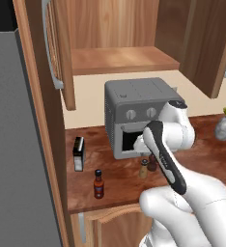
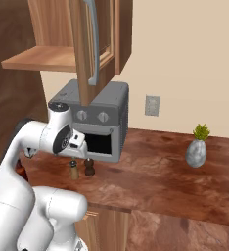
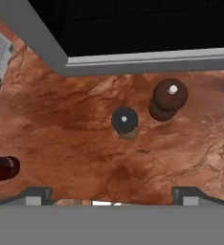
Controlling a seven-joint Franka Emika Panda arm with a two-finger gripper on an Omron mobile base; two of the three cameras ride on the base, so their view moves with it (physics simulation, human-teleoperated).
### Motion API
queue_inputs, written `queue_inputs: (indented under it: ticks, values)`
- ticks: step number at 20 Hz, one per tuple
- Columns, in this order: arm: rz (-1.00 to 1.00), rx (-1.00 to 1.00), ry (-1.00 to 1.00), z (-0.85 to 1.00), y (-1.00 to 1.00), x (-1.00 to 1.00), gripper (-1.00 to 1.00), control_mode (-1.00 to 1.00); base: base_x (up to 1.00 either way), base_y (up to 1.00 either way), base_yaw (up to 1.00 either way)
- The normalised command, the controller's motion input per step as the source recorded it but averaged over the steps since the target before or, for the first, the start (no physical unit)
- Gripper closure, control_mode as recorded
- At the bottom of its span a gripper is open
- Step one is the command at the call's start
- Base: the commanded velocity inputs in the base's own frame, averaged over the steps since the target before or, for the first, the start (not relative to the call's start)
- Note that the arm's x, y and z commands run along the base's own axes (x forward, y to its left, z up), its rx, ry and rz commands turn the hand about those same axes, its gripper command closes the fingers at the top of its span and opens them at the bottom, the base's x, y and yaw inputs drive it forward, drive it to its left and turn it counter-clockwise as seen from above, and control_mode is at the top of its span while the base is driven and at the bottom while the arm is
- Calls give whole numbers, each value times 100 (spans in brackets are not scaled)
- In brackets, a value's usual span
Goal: There are various items on the counter. Only move the condiments/shakers into the cabinet.
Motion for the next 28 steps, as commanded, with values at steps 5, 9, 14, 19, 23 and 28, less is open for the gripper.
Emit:
queue_inputs:
  ticks: [5, 9, 14, 19, 23, 28]
  values:
    - [0, -22, 9, -48, 27, 26, -100, -100, 0, 0, 0]
    - [0, -14, 1, -41, 4, 24, -100, -100, 0, 0, 0]
    - [-5, -10, 0, -37, 0, 36, -100, -100, 0, 0, 0]
    - [-1, 0, 5, -8, 0, 11, -100, -100, 0, 0, 0]
    - [-6, 6, 4, -16, 0, 42, -100, -100, 0, 0, 0]
    - [-9, 6, 0, -14, 0, 42, -100, -100, 0, 0, 0]
